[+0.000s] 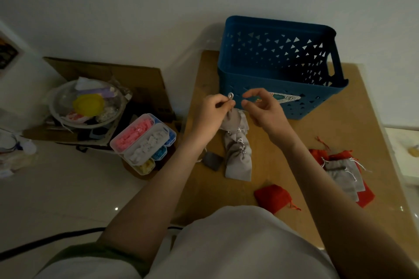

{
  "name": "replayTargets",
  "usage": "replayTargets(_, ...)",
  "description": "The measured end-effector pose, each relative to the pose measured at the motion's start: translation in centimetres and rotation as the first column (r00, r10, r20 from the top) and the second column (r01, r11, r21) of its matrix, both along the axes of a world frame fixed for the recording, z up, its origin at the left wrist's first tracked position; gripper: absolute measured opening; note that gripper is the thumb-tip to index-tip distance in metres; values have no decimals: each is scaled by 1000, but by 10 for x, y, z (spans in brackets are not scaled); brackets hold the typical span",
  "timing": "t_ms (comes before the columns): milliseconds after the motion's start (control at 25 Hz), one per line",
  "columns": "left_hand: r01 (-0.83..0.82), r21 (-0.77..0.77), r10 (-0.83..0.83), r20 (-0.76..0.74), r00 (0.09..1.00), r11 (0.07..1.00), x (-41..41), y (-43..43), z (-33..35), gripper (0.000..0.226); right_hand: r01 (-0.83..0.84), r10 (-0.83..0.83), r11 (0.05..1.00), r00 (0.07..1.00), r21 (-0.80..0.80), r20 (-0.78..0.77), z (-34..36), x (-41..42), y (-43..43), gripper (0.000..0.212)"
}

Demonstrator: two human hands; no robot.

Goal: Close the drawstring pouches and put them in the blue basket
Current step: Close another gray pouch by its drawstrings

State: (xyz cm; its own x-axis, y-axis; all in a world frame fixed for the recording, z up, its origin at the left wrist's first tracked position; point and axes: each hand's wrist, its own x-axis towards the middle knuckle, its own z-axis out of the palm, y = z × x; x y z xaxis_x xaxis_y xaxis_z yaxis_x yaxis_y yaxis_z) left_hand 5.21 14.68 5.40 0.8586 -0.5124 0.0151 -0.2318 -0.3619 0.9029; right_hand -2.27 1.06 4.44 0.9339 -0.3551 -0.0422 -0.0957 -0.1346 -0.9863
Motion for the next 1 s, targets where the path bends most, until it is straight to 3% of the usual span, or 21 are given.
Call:
replayTargets(120,-17,6,17,-4,1000,1000,0,1,-1,16,-169,119,948,974,-270,-194,-4,-1,-4,19)
replayTargets(400,24,0,-24,10,1000,1000,-1,2,-1,19,-204,186,976,962,-73,-198,2,-3,4,17)
replayTargets(480,112,-65,-119,-105,987,992,0,2,0,17,-227,212,972,957,-56,-197,2,-4,3,12)
replayTargets(560,161,-226,-226,-302,926,961,1,4,1,10,-272,263,962,948,-23,-178,4,-5,1,12)
replayTargets(640,122,-412,-326,-471,819,903,2,7,3,14,-303,303,953,942,23,-143,7,-6,0,11)
replayTargets(720,87,-487,-375,-534,758,869,3,10,5,19,-322,328,945,938,61,-116,7,-6,-1,15)
replayTargets(800,82,-488,-375,-541,753,869,2,10,5,18,-337,342,940,934,61,-105,4,-5,-3,29)
replayTargets(920,60,-435,-301,-511,805,898,3,8,0,13,-333,333,943,931,27,-151,1,-3,0,9)
replayTargets(1000,35,-400,-248,-496,832,916,4,6,-4,13,-312,305,950,936,-10,-177,-1,-2,0,9)
